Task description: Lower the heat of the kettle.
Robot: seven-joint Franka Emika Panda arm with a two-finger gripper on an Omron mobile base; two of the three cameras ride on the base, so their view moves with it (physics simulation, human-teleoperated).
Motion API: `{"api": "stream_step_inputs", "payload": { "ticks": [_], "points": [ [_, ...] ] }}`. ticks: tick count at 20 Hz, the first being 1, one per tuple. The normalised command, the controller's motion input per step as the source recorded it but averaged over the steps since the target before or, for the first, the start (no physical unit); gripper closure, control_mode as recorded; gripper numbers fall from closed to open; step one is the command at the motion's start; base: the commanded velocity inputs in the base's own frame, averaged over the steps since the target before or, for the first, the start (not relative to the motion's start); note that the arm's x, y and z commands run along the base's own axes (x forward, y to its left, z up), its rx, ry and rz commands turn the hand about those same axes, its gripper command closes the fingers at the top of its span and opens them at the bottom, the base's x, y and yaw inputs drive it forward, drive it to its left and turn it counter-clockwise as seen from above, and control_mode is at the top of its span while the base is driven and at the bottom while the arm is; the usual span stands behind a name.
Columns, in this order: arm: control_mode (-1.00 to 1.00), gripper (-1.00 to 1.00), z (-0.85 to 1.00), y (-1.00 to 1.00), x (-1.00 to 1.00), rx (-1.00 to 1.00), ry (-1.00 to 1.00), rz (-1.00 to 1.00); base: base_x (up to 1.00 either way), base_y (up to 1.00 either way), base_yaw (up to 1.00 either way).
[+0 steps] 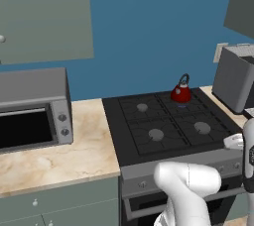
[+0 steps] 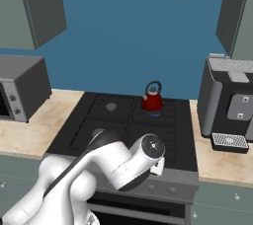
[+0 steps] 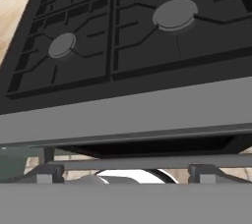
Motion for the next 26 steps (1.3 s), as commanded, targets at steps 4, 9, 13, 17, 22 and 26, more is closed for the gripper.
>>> {"api": "stream_step_inputs", "payload": {
  "ticks": [4, 9, 13, 17, 22, 26],
  "points": [
    [-1.0, -1.0, -0.36, 0.0, -0.07, 0.0, -0.12, 0.0, 0.0, 0.0, 0.0],
    [-1.0, -1.0, -0.38, 0.0, -0.05, 0.0, -0.13, 0.0, 0.0, 0.0, 0.0],
    [-1.0, -1.0, -0.34, 0.0, 0.0, -0.06, -0.05, 0.0, 0.0, 0.0, 0.0],
    [-1.0, -1.0, -0.35, -0.01, 0.01, -0.09, 0.0, 0.0, 0.0, 0.0, 0.0],
    [-1.0, -1.0, -0.43, -0.11, 0.0, -0.05, 0.0, 0.0, 0.0, 0.0, 0.0],
    [-1.0, -1.0, -0.41, -0.24, -0.04, -0.01, 0.0, 0.0, 0.0, 0.0, 0.0]
  ]
}}
